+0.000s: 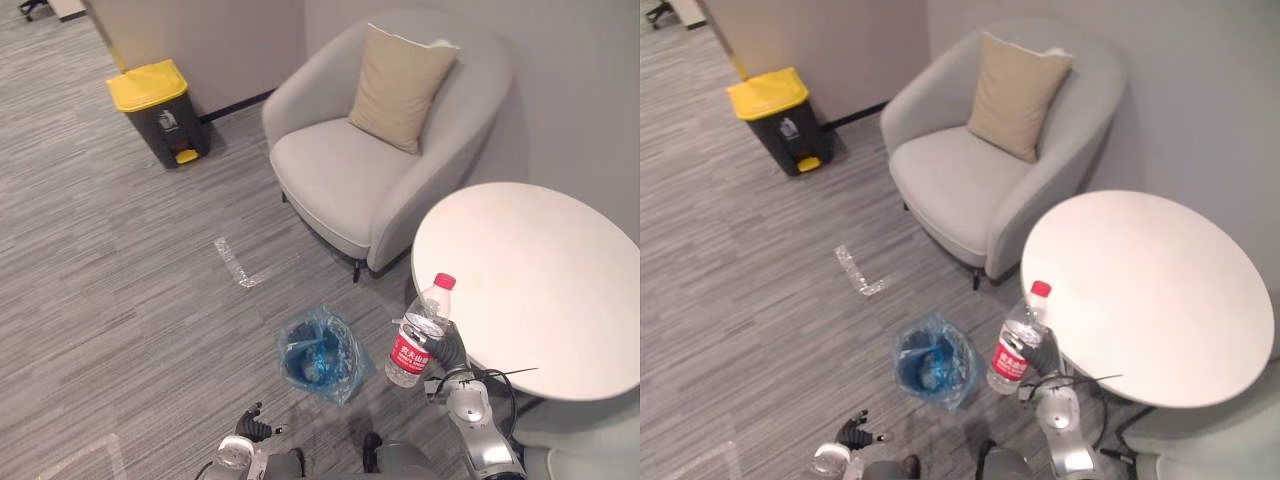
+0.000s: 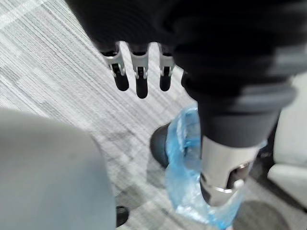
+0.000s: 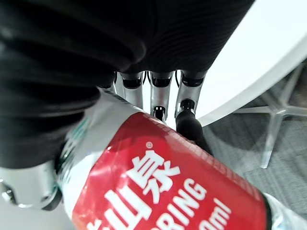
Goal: Gather rubbish on tea table into small bin, then transfer packed bag to large trash can.
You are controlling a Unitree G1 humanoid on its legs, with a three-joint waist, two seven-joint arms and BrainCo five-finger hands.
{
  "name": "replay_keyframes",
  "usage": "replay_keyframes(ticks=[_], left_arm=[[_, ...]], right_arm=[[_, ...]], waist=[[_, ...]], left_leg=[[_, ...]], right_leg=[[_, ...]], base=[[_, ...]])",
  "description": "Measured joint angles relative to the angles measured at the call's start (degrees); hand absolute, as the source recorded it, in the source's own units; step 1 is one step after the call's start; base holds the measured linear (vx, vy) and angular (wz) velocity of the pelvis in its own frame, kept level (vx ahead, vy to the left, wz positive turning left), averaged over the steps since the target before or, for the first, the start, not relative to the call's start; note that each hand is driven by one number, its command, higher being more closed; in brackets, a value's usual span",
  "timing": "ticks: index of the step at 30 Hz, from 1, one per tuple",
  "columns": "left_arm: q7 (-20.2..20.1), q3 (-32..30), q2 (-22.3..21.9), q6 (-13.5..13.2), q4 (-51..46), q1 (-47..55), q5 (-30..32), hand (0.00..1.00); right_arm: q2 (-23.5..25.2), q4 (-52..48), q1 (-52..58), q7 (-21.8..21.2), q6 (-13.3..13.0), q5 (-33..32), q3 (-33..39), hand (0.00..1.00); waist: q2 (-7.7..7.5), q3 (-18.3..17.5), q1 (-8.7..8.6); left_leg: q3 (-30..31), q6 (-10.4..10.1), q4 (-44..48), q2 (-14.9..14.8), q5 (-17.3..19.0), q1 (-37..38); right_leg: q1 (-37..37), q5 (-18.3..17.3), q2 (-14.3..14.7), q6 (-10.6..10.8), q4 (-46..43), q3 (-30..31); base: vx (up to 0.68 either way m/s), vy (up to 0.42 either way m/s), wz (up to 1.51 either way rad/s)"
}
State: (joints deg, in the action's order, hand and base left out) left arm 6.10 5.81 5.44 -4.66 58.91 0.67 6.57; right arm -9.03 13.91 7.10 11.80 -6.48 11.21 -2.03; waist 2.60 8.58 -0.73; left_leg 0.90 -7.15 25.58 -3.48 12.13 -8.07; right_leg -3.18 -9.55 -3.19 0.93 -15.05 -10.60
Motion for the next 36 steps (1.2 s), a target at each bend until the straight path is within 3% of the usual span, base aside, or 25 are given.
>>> replay_keyframes(ticks=[1,2,3,5,9,13,15,19,28,36], left_arm=[[-0.03,-0.29,0.11,-0.04,-0.61,-0.02,-0.02,0.0],[0.01,-0.32,0.15,-0.08,-0.87,0.05,0.05,0.0],[0.0,-0.06,0.14,-0.15,-1.0,0.04,0.12,0.0],[-0.03,0.14,0.04,0.0,-0.85,0.09,0.15,0.0],[-0.03,1.19,1.34,-0.06,-0.93,-0.65,0.7,0.0],[-0.02,2.6,2.04,-0.02,-0.8,-1.0,1.22,0.0],[0.09,2.79,2.45,-0.03,-0.76,-1.44,1.23,0.0],[0.45,4.28,2.99,-0.03,-0.1,-5.1,1.01,0.0],[2.79,1.0,1.63,-0.14,-4.82,-15.14,-5.85,0.0],[5.27,-2.85,1.65,-1.37,-12.93,-24.35,-9.13,0.0]], right_arm=[[0.35,0.04,-0.08,-0.08,0.0,-0.01,-0.21,1.0],[0.5,0.04,-0.21,-0.11,-0.01,0.01,-0.32,1.0],[0.49,0.01,-0.37,-0.19,-0.05,0.02,-0.46,1.0],[0.21,-0.04,-0.58,-0.2,-0.04,0.04,-0.33,1.0],[0.3,0.77,-1.65,-0.13,0.07,0.09,-0.46,1.0],[0.07,2.29,-3.26,-0.68,0.2,0.21,-1.89,1.0],[-0.56,3.44,-6.31,-0.68,0.21,0.82,-3.99,1.0],[-3.02,5.69,-12.3,-0.62,0.4,2.43,-8.31,1.0],[-5.25,5.53,-30.51,1.7,0.99,2.57,-12.96,1.0],[-8.74,8.01,-46.24,5.28,3.0,4.49,-14.94,1.0]], waist=[[-0.64,0.42,0.42],[-0.94,0.6,0.67],[-0.94,0.62,0.75],[-0.25,0.48,0.62],[-1.19,0.98,0.45],[-0.44,1.34,0.66],[0.52,2.11,0.64],[1.0,5.57,0.57],[0.12,10.81,1.6],[-1.46,14.03,3.76]], left_leg=[[-2.71,-0.7,3.5,-0.3,-0.6,-1.53],[-4.4,0.23,4.57,-0.51,-0.26,-1.92],[-7.86,2.43,4.18,-2.51,0.89,-1.94],[-9.15,2.38,-1.28,-5.09,-1.5,-1.82],[-8.1,1.89,-7.74,-2.13,-2.01,-1.24],[-9.54,3.05,-9.02,-0.78,-2.74,-0.96],[-10.48,3.76,-9.76,-0.59,-3.57,-3.79],[-11.28,4.34,-7.88,-0.88,-4.96,-10.33],[-11.22,4.72,6.92,-4.76,-2.81,-33.57],[-10.81,5.49,9.77,-6.6,-6.79,-49.87]], right_leg=[[1.77,0.07,-0.81,-0.11,1.54,-0.47],[2.5,0.11,-1.13,-0.16,2.22,-0.52],[3.13,0.12,-1.12,-0.18,2.61,-0.63],[3.15,0.04,-1.08,-0.03,2.61,-0.9],[0.51,0.12,-2.62,2.28,3.43,0.93],[-1.49,0.24,-3.8,3.01,2.31,3.29],[-6.67,0.26,-3.99,3.18,-0.56,5.03],[-14.93,0.74,-3.93,2.97,-5.33,6.32],[-37.41,0.39,-3.12,2.04,-18.34,6.59],[-52.41,1.44,-4.04,0.58,-23.16,3.27]], base=[[0.01,0.016,0.36],[0.0,0.02,0.18],[-0.01,0.033,0.07],[-0.01,0.116,0.03],[-0.04,0.15,0.1],[-0.11,0.092,-0.17],[-0.15,0.042,-0.29],[-0.19,-0.024,-0.11],[-0.19,-0.021,-0.03],[-0.07,-0.021,0.19]])
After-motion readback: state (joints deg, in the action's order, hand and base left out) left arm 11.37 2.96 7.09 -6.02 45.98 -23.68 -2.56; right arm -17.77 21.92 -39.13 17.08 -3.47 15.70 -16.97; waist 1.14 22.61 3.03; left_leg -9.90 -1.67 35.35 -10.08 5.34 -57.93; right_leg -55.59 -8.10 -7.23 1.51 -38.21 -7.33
